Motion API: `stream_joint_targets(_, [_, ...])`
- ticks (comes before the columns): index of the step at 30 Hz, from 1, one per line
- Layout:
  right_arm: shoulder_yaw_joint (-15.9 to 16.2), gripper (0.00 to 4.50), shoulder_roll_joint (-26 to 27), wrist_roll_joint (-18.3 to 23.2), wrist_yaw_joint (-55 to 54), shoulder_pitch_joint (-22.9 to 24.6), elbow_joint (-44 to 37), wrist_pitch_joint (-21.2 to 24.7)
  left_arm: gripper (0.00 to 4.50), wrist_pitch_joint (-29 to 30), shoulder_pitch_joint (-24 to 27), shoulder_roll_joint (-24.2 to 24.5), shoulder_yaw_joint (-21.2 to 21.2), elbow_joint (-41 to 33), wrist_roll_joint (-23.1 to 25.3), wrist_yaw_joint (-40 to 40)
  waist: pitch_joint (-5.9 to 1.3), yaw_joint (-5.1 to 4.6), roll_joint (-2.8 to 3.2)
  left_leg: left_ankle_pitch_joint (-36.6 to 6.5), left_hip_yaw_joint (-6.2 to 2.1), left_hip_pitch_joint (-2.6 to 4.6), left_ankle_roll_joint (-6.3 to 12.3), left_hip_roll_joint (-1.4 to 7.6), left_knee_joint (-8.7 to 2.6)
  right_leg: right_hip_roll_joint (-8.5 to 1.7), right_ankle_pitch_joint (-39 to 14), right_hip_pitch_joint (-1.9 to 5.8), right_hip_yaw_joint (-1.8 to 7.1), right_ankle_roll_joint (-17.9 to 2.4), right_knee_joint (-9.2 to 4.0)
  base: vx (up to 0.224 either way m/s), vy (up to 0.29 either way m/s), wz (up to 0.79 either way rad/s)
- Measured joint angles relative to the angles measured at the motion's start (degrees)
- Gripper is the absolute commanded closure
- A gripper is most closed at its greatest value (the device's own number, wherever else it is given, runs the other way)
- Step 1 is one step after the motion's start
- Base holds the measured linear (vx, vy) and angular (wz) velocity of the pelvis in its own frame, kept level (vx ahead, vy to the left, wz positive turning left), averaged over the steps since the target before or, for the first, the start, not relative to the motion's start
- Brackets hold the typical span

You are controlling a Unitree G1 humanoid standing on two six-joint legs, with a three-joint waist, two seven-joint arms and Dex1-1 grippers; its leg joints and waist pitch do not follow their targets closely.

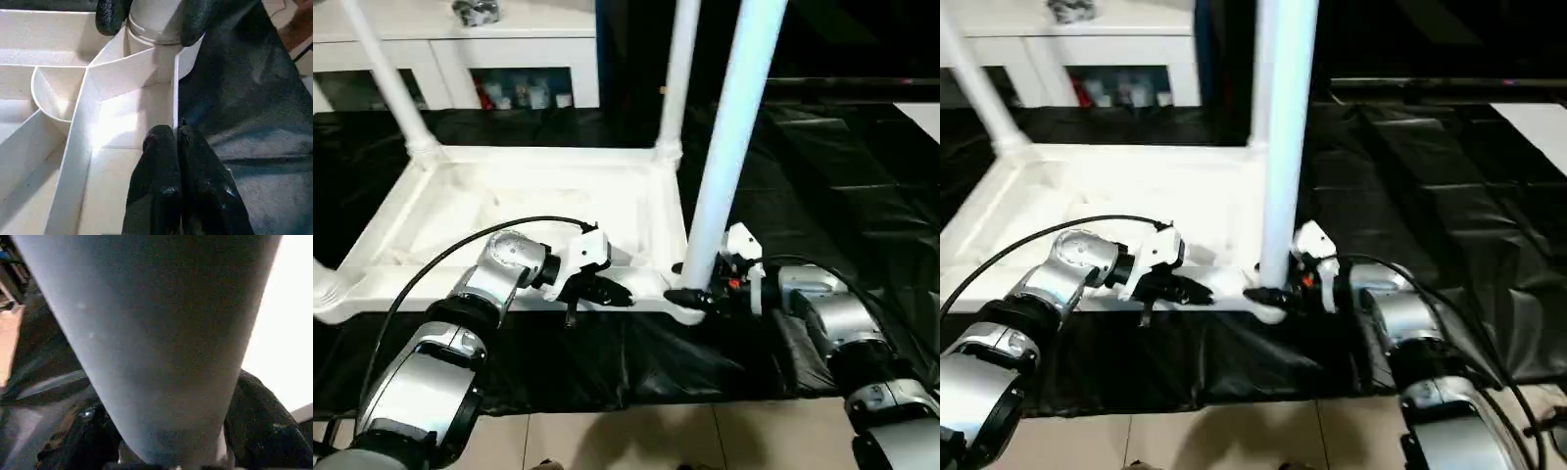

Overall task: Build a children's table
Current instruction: Rotate leg to tighten

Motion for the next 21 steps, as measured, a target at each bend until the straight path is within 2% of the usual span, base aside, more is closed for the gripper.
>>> stream_joint_targets(9, [-0.11, 2.02, 1.34, -0.48, -1.77, 0.61, -0.88, 0.17, 4.50, 0.39, 0.00, 0.44, 0.04, 0.33, -0.18, -0.68, 0.00, -0.07, -0.02, 0.01, 0.01, 0.00, -0.01, 0.02, -0.02, 0.01, -0.03, 0.02, 0.00, 0.05, 0.02, 0.000, 0.000, 0.00])
stream_joint_targets(14, [-3.61, 2.03, 5.88, -1.45, -16.70, -0.29, 2.63, -2.04, 4.50, 3.51, -0.26, -0.86, 0.94, 0.34, 0.50, 7.90, -0.03, -1.00, -0.07, 0.01, 0.01, 0.15, -0.02, 0.02, 0.08, 0.01, -0.09, 0.04, 0.02, 0.17, 0.00, 0.000, 0.000, 0.00])
stream_joint_targets(16, [-5.98, 2.08, 8.39, -2.09, -26.03, -2.06, 5.24, -2.65, 4.50, 5.77, -0.41, -3.03, 1.82, -0.05, 1.34, 13.81, -0.03, -1.70, -0.07, 0.01, 0.00, 0.18, -0.02, -0.03, 0.16, 0.00, -0.09, 0.07, 0.09, 0.16, -0.03, 0.000, 0.000, 0.00])
stream_joint_targets(21, [-8.65, 2.39, 11.23, -3.72, -40.61, -4.67, 8.98, -4.04, 4.50, 9.58, -0.15, -7.17, 2.21, -1.75, 1.64, 22.38, -0.07, -2.38, -0.17, 0.01, 0.00, 0.14, -0.03, -0.06, 0.14, -0.01, -0.09, 0.08, 0.10, 0.17, -0.09, 0.000, 0.000, 0.00])
